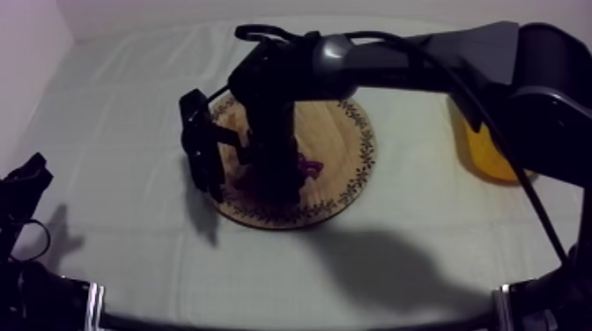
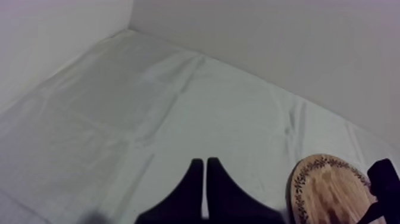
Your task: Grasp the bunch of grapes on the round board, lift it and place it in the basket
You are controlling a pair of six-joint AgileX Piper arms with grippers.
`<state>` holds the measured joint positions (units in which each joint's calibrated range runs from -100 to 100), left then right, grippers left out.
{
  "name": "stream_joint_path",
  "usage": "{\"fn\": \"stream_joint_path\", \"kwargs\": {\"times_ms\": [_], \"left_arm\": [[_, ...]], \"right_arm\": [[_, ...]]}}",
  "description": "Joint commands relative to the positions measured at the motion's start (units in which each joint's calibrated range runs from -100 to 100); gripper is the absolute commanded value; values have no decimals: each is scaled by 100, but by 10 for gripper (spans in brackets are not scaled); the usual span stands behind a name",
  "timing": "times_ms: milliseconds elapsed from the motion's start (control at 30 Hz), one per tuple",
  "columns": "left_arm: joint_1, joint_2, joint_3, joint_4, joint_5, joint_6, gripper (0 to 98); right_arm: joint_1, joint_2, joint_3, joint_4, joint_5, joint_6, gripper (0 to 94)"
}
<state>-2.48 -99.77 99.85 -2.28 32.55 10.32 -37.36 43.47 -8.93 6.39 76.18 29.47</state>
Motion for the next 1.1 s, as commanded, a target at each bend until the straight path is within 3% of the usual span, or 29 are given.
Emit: {"fn": "stream_joint_path", "kwargs": {"times_ms": [0, 367, 800, 1067], "left_arm": [[-1, 3, 4, 1, 3, 1, 0], [-1, 3, 4, 1, 3, 1, 0], [-1, 3, 4, 1, 3, 1, 0], [-1, 3, 4, 1, 3, 1, 0]], "right_arm": [[-1, -14, 9, 7, -1, -8, 336], [94, -654, -87, -10, 65, -36, 326], [148, -2189, -443, -168, 857, -21, 334], [121, -2894, -254, -232, 1208, -261, 337]]}}
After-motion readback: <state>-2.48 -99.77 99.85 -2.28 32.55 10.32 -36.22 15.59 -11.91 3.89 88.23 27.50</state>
